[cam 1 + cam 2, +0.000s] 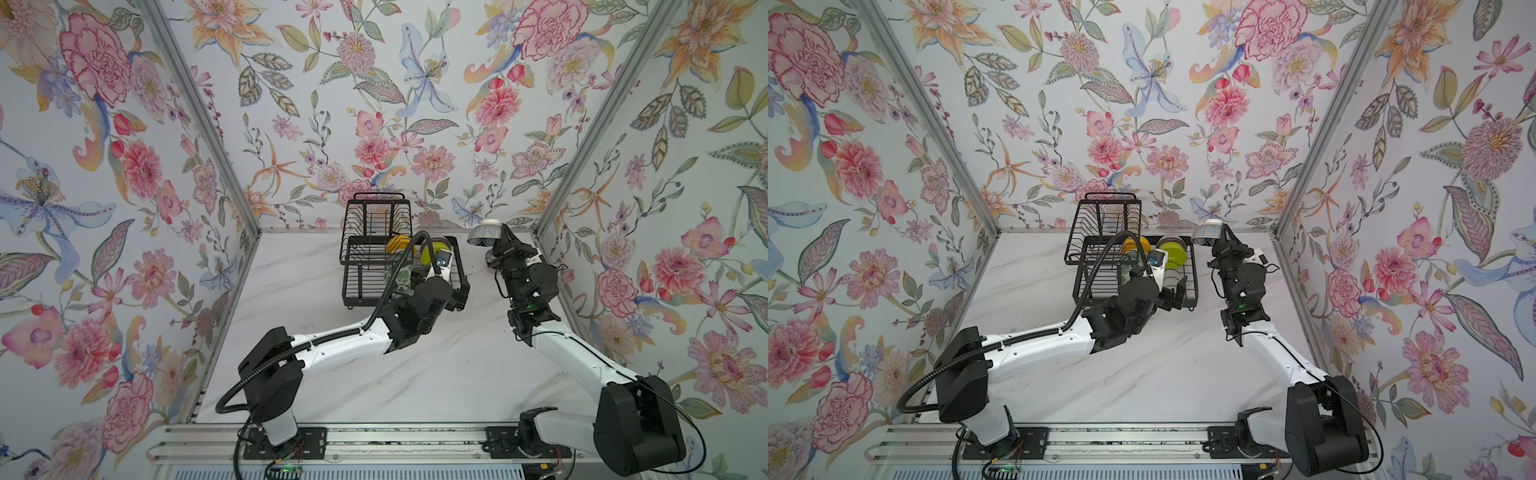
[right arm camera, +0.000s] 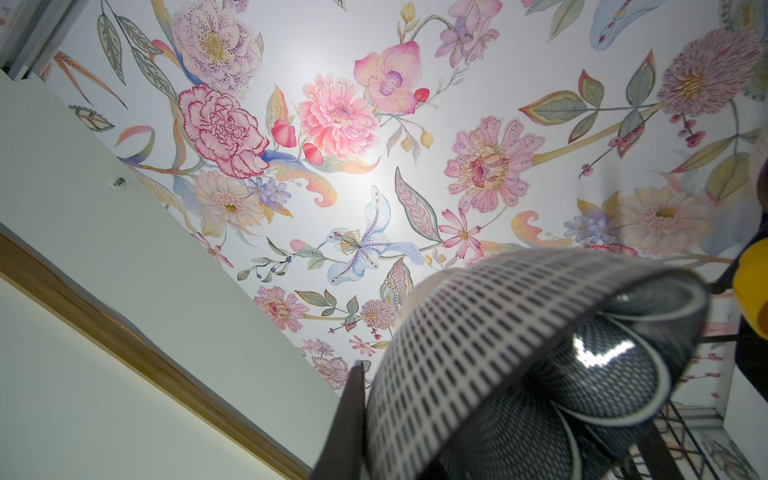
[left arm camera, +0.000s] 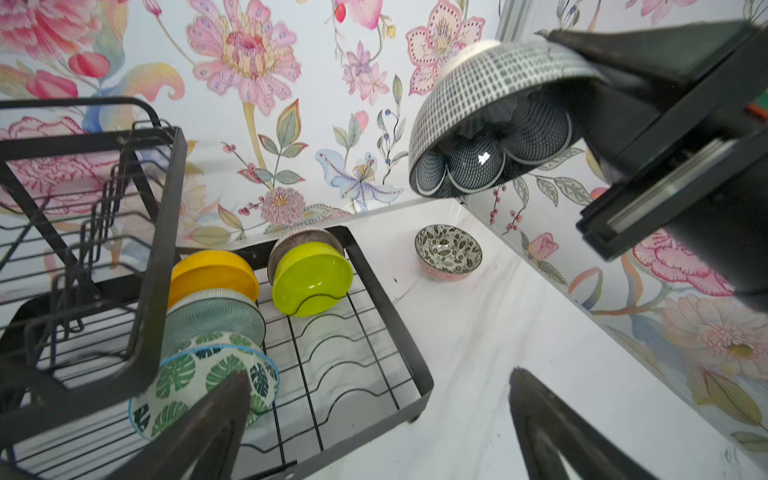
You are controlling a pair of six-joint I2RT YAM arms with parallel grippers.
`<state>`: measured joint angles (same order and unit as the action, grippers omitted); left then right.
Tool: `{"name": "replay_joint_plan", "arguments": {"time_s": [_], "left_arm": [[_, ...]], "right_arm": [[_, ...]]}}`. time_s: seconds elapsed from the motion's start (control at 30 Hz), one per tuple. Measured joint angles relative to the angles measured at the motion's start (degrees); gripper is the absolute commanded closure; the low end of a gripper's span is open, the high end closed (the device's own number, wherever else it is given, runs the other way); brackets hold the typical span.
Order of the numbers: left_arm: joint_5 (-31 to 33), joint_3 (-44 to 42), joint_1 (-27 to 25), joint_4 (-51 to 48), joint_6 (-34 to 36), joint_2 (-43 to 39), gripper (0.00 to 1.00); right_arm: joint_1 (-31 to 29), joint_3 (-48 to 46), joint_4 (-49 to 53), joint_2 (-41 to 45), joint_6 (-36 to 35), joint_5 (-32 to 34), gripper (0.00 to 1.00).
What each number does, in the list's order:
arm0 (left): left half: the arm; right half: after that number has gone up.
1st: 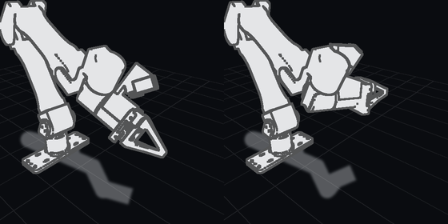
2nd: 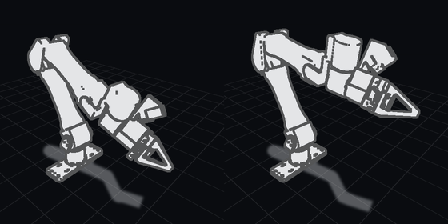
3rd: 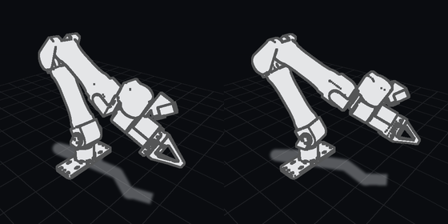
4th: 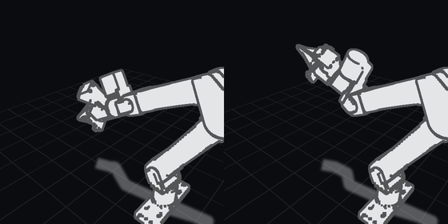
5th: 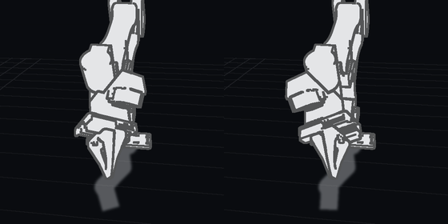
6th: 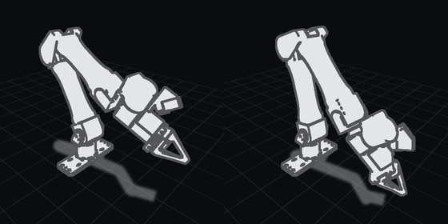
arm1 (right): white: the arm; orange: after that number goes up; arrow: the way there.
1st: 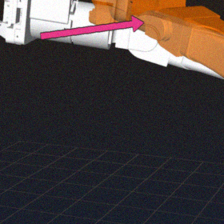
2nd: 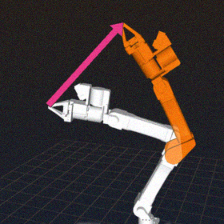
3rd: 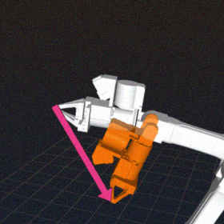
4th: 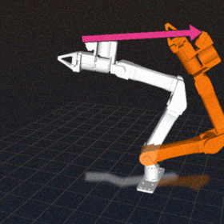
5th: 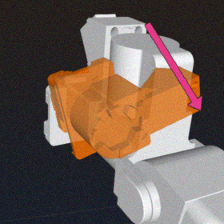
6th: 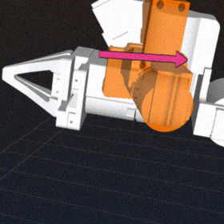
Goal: Load the bowls into the dish rack
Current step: 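Lower the blue-grey bowl into slots beside the lime-green bowl while the left draws back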
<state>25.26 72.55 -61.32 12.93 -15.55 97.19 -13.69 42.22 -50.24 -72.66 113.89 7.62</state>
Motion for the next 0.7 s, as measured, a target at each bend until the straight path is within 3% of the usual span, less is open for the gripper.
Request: {"name": "replay_joint_plan", "arguments": {"time_s": [0.3, 0.7], "left_arm": [[-4.4, -15.2, 0.2, 8.9, -9.2, -2.4, 0.01], [-5.0, -23.6, 0.2, 18.6, -12.4, -2.0, 0.01]], "right_arm": [[-0.6, -2.9, -1.9, -5.2, -2.6, -0.9, 1.00], [-2.9, -2.4, -8.2, -18.0, -5.8, -3.2, 1.00]]}}
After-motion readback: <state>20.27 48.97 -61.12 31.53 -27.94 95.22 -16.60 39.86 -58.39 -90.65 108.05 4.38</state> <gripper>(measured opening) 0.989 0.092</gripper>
